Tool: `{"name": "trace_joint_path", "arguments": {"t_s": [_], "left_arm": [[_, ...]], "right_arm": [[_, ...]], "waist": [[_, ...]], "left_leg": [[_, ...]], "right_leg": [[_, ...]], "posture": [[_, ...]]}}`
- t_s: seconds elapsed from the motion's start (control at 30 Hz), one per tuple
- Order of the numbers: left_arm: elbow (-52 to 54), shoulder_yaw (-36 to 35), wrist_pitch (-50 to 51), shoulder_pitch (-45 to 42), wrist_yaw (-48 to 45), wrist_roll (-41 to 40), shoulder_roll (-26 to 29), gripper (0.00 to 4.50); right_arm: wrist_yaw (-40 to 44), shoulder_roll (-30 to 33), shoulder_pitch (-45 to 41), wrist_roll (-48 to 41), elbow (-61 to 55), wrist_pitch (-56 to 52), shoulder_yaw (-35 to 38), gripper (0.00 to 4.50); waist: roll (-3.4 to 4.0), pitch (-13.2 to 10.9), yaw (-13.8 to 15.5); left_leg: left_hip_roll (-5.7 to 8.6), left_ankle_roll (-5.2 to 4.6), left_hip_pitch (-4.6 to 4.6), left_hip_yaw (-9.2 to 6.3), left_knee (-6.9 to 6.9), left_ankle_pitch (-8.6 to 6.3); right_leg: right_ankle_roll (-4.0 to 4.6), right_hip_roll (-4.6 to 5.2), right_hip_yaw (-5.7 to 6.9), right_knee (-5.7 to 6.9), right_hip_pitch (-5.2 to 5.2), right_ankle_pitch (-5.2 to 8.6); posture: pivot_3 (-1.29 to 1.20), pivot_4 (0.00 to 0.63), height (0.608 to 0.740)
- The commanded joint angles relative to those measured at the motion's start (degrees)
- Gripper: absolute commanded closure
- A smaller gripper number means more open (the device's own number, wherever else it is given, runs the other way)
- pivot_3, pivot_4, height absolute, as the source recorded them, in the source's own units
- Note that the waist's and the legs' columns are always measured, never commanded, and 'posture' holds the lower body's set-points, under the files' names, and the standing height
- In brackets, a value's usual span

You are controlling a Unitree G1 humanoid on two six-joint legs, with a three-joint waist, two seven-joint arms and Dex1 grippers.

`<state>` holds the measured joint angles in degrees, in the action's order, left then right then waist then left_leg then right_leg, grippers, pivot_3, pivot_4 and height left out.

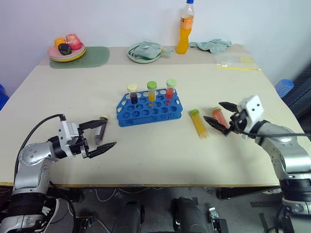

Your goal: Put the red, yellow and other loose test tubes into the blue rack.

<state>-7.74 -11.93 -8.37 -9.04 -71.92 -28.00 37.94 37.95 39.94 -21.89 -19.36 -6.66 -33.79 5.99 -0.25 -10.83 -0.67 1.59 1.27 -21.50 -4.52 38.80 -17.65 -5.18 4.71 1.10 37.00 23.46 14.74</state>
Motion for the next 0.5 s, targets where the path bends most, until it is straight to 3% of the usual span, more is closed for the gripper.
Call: {"name": "trace_joint_path", "arguments": {"t_s": [0.03,0.17,0.27,0.5], "left_arm": [[0.84,0.57,-1.28,-0.77,-0.20,0.19,-0.59,0.06],[2.15,0.34,-0.59,-0.48,0.02,-0.28,-0.67,0.06],[3.74,0.44,-0.42,1.09,0.08,-0.47,-0.80,0.06],[6.47,0.29,-0.20,4.00,1.27,-0.53,-1.43,0.06]], "right_arm": [[-4.97,2.50,-7.20,-0.90,-2.74,-19.58,-0.25,0.00],[-7.79,4.07,-16.24,-2.04,-2.59,-41.71,-2.69,0.00],[-9.54,4.66,-21.18,-1.43,-0.02,-51.21,-4.52,0.00],[-14.25,0.49,-30.94,0.08,11.91,-58.71,-4.59,0.00]], "waist": [[0.01,0.00,0.02],[0.01,0.00,0.13],[0.01,0.01,0.03],[0.02,0.01,-0.20]], "left_leg": [[0.00,0.00,-0.01,0.01,-0.01,0.00],[0.00,0.00,-0.13,0.02,-0.06,0.00],[0.00,0.01,-0.48,0.03,-0.12,0.00],[0.01,0.15,-0.92,0.24,-0.13,0.10]], "right_leg": [[0.00,0.01,-0.01,-0.02,0.00,0.00],[0.02,0.10,-0.04,-0.04,0.14,0.00],[0.02,0.12,-0.06,-0.02,0.54,-0.01],[0.04,0.07,-0.22,0.05,1.11,-0.07]], "posture": [[0.00,0.150,0.740],[0.00,0.150,0.740],[0.00,0.150,0.740],[0.00,0.150,0.740]]}}
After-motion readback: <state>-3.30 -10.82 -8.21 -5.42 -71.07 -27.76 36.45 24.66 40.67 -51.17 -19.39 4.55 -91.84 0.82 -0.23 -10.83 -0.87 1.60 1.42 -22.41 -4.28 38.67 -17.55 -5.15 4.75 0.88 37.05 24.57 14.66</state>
